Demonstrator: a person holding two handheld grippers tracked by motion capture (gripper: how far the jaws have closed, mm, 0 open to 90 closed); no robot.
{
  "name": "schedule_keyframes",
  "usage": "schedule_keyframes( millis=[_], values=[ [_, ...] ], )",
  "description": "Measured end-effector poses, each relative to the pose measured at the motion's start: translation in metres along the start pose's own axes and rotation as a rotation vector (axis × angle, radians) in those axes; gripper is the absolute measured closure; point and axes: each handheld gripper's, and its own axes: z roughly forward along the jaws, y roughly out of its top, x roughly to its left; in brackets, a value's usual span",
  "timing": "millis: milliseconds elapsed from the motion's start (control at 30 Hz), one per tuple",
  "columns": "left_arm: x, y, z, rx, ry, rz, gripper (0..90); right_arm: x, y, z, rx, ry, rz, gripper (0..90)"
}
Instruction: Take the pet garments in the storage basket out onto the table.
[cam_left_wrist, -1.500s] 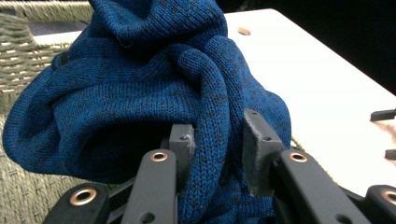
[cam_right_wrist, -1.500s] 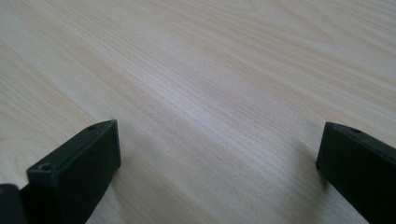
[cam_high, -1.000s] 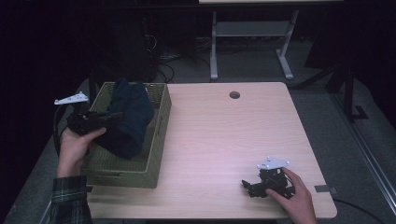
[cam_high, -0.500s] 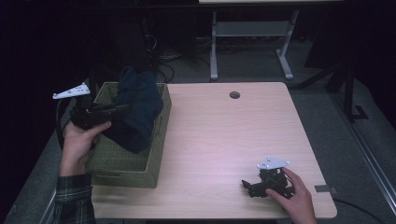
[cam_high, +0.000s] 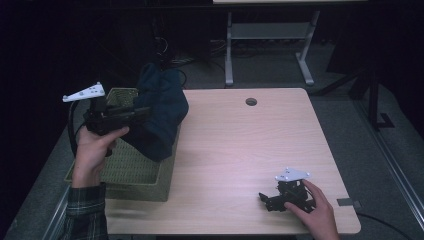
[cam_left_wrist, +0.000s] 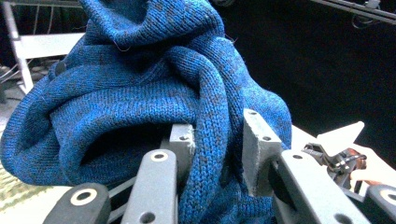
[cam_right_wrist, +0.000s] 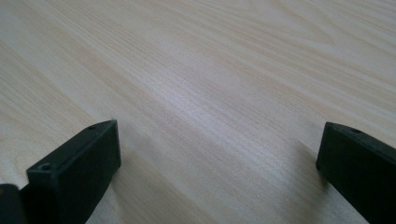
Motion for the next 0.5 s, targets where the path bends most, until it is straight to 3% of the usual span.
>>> schedule_keyframes(
  millis=[500],
  values=[
    [-0.027,0.01,0.039,0.014,-0.083,0.037,68.6,0.0,0.0,0.0,0.002,0.0,0.001,0.0]
  ],
)
